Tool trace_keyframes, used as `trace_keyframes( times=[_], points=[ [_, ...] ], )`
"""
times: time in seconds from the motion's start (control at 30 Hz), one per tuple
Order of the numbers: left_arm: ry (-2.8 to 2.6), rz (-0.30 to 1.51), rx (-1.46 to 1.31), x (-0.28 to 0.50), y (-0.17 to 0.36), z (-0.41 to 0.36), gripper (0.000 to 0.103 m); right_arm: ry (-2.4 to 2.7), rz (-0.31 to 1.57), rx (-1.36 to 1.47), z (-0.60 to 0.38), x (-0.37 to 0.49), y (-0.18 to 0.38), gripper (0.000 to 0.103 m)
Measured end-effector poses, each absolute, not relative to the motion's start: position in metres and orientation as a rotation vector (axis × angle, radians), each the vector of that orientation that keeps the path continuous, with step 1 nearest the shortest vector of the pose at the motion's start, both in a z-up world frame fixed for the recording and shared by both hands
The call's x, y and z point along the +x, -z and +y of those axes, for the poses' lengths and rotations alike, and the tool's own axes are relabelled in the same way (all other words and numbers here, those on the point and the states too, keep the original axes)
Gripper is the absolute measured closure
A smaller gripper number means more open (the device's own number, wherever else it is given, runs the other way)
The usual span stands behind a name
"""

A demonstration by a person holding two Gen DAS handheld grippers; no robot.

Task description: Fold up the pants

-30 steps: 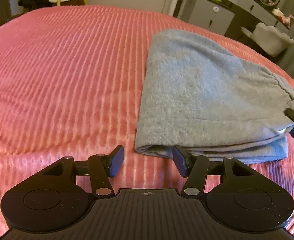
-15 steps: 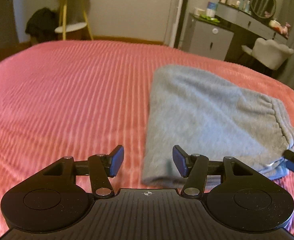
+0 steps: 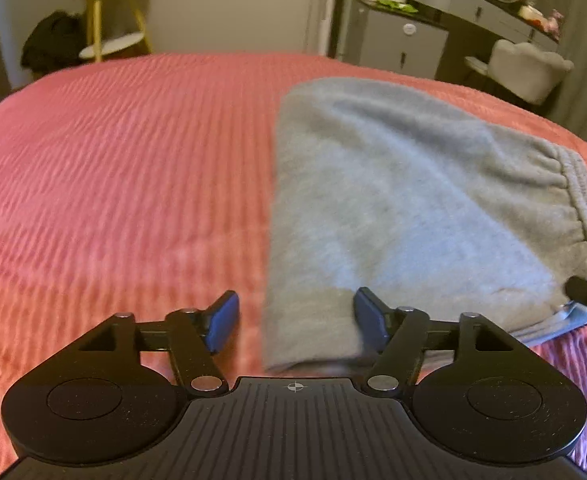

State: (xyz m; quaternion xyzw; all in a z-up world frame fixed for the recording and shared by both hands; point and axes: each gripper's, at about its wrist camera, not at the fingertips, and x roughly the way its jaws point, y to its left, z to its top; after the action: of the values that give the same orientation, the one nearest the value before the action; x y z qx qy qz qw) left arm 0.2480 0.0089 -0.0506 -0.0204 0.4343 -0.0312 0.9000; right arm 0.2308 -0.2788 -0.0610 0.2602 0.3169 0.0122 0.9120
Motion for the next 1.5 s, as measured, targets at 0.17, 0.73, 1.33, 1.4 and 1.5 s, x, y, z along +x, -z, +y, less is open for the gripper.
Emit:
trace_keyframes(
  times=[0.17, 0.73, 1.33, 1.4, 1.5],
  points=[
    [0.065, 0.929, -0.178, 0.22, 0.041, 0.032, 0.044, -0.015, 0.65, 0.608, -0.286, 0.217, 0.069, 0.103],
    [-0.135, 1.053, -0.085, 0.211, 0.055, 0.03, 0.034, 0.026, 0.743, 0.551, -0.268, 0.197, 0.074, 0.078],
    [0.008, 0.891, 0.001, 0.102, -0.019, -0.004, 0.012, 0.119, 0.678, -0.052, -0.163, 0.106, 0.017, 0.004],
    [0.017, 0.866, 0.025, 0.099, -0.024, -0.007, 0.012, 0.095, 0.657, -0.097, -0.157, 0.102, 0.017, 0.004],
    [0.019, 0.854, 0.067, 0.097, -0.027, -0.011, 0.012, 0.059, 0.624, -0.099, -0.15, 0.1, 0.01, 0.004]
  ],
)
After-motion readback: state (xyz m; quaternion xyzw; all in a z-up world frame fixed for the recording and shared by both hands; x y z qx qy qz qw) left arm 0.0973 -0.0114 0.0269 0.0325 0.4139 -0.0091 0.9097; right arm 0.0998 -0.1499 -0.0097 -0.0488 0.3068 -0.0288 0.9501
